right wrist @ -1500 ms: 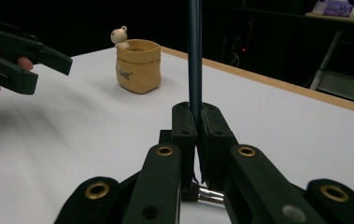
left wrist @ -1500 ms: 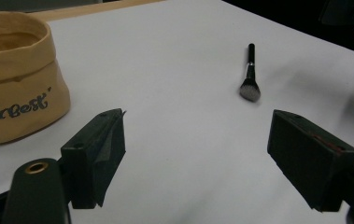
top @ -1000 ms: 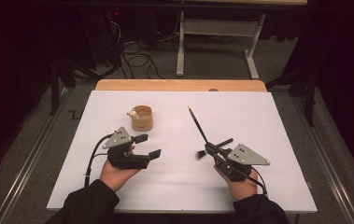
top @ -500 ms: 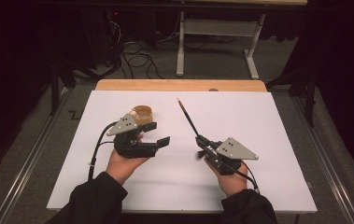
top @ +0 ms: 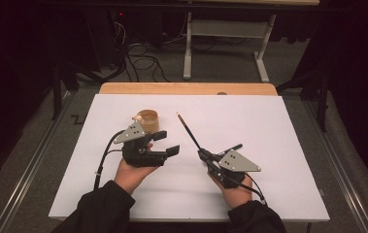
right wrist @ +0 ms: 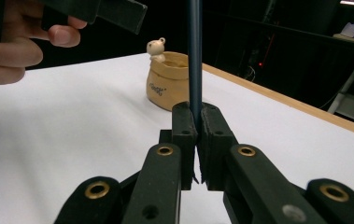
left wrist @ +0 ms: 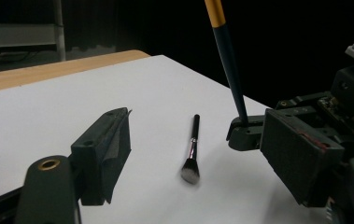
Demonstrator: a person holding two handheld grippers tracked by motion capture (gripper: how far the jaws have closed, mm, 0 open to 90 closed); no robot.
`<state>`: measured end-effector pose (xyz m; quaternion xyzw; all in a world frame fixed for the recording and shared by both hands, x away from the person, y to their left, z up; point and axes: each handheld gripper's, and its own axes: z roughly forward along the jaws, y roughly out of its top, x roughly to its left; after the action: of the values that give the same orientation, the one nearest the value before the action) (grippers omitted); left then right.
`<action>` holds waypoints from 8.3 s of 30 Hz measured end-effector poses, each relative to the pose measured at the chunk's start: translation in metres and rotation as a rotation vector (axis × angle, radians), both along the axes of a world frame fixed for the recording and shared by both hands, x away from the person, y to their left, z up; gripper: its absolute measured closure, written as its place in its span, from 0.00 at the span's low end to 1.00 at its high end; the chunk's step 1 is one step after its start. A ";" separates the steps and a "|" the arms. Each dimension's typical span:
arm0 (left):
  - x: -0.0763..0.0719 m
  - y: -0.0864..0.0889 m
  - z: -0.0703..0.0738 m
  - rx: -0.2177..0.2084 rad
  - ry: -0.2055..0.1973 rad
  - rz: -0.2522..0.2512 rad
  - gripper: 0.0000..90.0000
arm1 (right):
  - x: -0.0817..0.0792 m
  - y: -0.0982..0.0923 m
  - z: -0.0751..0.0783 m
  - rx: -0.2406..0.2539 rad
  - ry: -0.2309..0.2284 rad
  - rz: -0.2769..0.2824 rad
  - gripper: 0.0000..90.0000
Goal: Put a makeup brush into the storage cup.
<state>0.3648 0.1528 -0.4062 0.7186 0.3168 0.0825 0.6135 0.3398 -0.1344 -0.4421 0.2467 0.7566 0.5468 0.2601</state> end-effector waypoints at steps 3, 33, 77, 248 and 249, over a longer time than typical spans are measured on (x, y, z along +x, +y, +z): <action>-0.001 0.001 -0.003 -0.010 0.014 -0.008 0.30 | -0.001 0.002 -0.001 -0.005 -0.002 0.005 0.97; 0.001 0.004 -0.009 -0.123 0.065 -0.038 0.47 | -0.006 0.013 -0.010 -0.059 -0.001 0.074 0.97; 0.004 0.010 -0.014 -0.203 0.084 -0.081 0.87 | -0.007 0.022 -0.017 -0.108 -0.002 0.113 0.97; 0.043 0.071 0.034 0.042 -0.100 0.425 0.92 | 0.011 -0.077 0.003 0.048 0.082 -0.168 0.00; 0.045 0.071 0.033 0.041 -0.099 0.430 0.92 | 0.011 -0.076 0.003 0.048 0.082 -0.168 0.00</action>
<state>0.4102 0.2233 -0.3734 0.6420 0.4304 0.2529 0.5820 0.3507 -0.2109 -0.4388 0.3376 0.7301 0.5304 0.2677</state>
